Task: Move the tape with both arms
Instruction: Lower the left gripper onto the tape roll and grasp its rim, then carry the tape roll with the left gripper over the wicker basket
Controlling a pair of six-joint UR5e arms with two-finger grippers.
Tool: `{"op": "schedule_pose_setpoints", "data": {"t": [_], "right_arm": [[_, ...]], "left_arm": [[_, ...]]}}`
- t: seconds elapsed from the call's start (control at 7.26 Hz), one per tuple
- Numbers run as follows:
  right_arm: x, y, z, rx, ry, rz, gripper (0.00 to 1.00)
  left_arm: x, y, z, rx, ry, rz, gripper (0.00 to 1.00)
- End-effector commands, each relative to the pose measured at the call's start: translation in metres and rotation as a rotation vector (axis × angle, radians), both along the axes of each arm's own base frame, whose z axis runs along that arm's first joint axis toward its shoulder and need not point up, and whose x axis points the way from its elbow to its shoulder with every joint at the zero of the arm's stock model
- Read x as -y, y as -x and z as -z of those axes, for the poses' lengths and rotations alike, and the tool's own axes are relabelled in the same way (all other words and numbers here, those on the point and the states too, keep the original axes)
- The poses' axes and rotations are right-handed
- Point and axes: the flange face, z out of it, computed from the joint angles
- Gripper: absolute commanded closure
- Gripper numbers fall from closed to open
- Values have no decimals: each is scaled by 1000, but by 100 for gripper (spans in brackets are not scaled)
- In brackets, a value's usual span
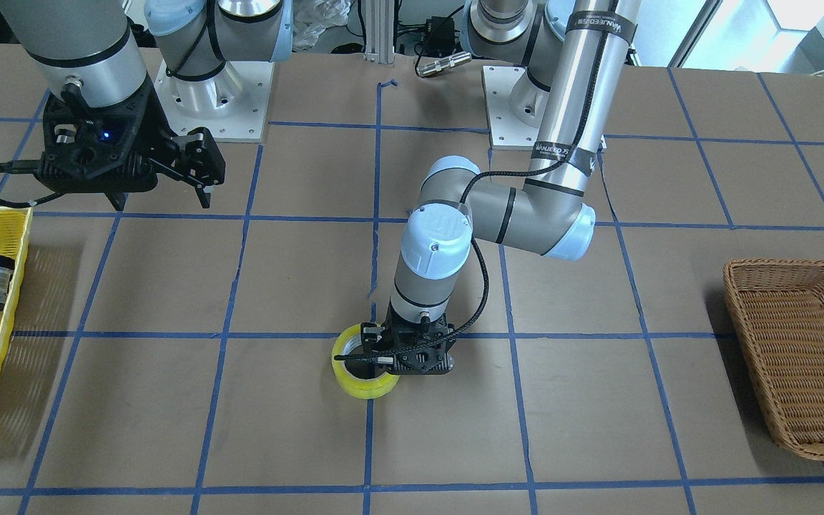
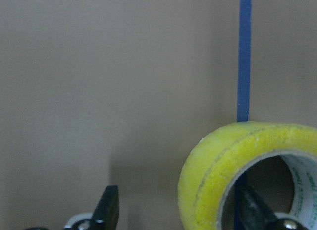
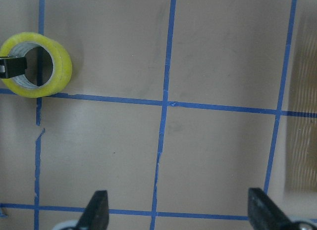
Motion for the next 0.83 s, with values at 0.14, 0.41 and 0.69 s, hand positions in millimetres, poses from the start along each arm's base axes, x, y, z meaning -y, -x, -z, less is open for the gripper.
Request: {"op": "schedule_pose_setpoints", "data": {"t": [0.14,0.41,0.69], "right_arm": [[1,3,0,1,-1,-39,0],[1,15,0,29,-20,0,0],[-4,13,-5,69,-19,62,0]], "left_arm": [[-1,2,-9,-38,-5,-41,100],[33,-62,-70,-5,-63,-44,100],[66,-185,-136,32,-103,70,100]]}}
